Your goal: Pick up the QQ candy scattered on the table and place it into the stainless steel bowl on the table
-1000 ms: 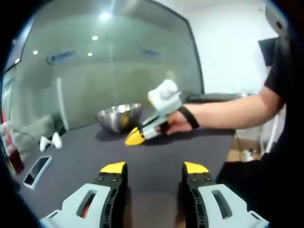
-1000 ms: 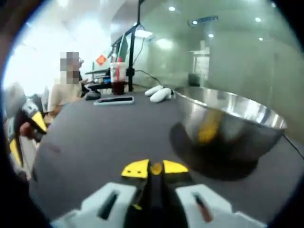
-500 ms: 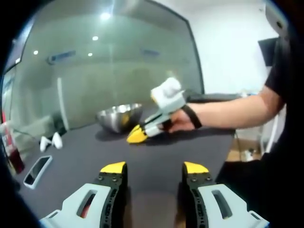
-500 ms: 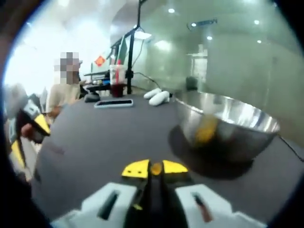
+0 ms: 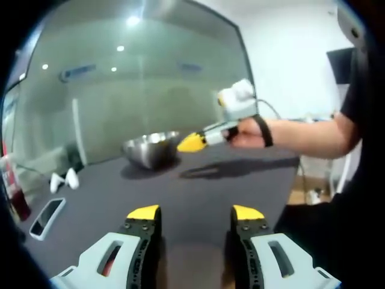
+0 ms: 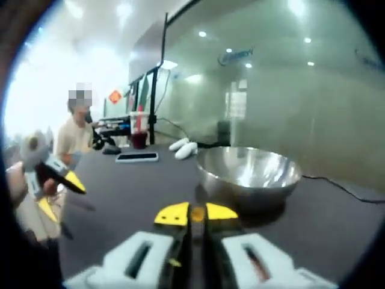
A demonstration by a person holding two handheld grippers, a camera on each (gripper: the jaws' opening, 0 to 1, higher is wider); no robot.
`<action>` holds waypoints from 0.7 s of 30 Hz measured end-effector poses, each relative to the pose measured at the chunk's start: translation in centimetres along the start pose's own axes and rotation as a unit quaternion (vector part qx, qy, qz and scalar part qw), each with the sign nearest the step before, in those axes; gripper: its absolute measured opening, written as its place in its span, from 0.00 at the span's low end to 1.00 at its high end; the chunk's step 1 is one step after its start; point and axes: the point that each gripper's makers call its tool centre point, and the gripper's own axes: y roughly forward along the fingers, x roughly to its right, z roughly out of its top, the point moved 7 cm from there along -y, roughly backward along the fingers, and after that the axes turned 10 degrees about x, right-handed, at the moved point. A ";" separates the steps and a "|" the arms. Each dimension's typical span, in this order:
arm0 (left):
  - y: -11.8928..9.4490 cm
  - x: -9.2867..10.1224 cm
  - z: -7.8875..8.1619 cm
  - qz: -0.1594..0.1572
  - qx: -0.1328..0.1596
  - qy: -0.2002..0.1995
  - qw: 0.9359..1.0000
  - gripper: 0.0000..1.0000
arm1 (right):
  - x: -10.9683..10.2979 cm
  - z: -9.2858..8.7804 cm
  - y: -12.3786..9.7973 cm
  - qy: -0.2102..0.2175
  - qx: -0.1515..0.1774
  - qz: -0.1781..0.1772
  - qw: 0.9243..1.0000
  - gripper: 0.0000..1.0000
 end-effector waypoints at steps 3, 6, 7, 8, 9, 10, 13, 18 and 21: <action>0.1 0.0 0.0 -0.002 0.000 0.000 1.000 0.47 | 0.4 0.4 -0.6 0.002 0.006 -0.007 1.000 0.10; 0.3 0.0 0.0 -0.003 -0.001 0.001 1.000 0.47 | 0.7 0.6 -0.7 0.004 0.010 -0.015 1.000 0.10; 0.3 0.0 0.0 -0.003 -0.001 0.001 1.000 0.47 | 0.8 0.6 -0.7 0.004 0.012 -0.016 1.000 0.10; 0.3 0.0 0.0 -0.003 -0.001 0.001 1.000 0.47 | 0.8 0.7 -0.6 0.003 0.021 -0.018 1.000 0.10; 0.4 0.0 0.0 -0.004 0.000 0.000 1.000 0.47 | 0.8 0.7 -0.5 0.002 0.025 -0.018 1.000 0.10; 0.4 0.0 0.0 -0.004 0.001 0.000 1.000 0.47 | 0.8 0.7 -0.4 0.003 0.027 -0.018 0.999 0.10; 0.4 0.2 0.0 -0.006 0.001 0.000 1.000 0.47 | 1.1 1.0 0.1 0.007 0.036 -0.024 0.999 0.10; 0.5 0.1 0.3 -0.007 0.003 0.003 1.000 0.47 | 2.8 3.3 1.9 0.006 0.063 -0.068 0.996 0.10; 0.5 0.0 0.4 -0.006 0.002 0.006 1.000 0.47 | 3.9 3.7 3.5 -0.005 0.060 -0.078 0.995 0.10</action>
